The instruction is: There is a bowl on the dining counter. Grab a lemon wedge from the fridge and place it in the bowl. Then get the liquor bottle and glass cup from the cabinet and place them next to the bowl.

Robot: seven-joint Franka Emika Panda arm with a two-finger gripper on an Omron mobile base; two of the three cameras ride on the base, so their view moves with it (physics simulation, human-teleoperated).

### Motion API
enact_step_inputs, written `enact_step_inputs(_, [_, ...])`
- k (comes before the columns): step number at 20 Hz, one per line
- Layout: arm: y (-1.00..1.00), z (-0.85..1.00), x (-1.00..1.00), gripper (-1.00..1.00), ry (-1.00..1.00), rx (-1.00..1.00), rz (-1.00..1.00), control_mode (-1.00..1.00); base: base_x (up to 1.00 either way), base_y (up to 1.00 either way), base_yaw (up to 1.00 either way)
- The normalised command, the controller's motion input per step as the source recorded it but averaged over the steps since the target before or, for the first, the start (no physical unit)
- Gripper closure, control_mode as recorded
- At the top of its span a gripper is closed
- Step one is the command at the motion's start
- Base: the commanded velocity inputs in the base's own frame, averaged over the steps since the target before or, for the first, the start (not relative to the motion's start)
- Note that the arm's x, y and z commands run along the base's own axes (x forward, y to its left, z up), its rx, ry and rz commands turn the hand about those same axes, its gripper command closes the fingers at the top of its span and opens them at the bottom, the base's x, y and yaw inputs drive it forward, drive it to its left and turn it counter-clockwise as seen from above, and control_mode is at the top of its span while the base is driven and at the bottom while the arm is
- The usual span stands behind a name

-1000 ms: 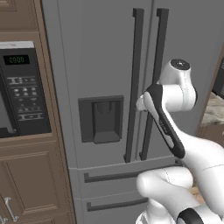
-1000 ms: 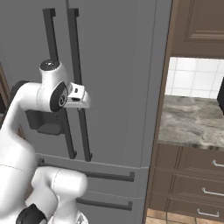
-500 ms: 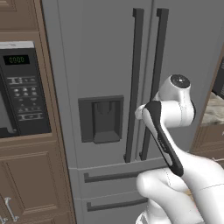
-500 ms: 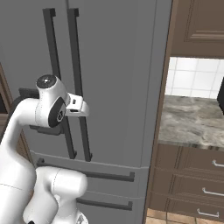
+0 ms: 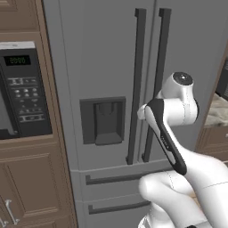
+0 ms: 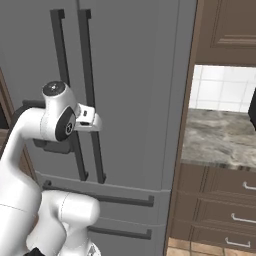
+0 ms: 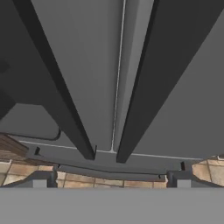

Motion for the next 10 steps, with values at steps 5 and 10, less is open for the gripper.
enact_step_inputs(5, [0.00, 0.00, 0.00, -1.00, 0.00, 0.00, 0.00, 1.00, -0.43, 0.13, 0.00])
enact_step_inputs(10, [0.00, 0.00, 0.00, -1.00, 0.00, 0.00, 0.00, 1.00, -0.39, 0.08, 0.00])
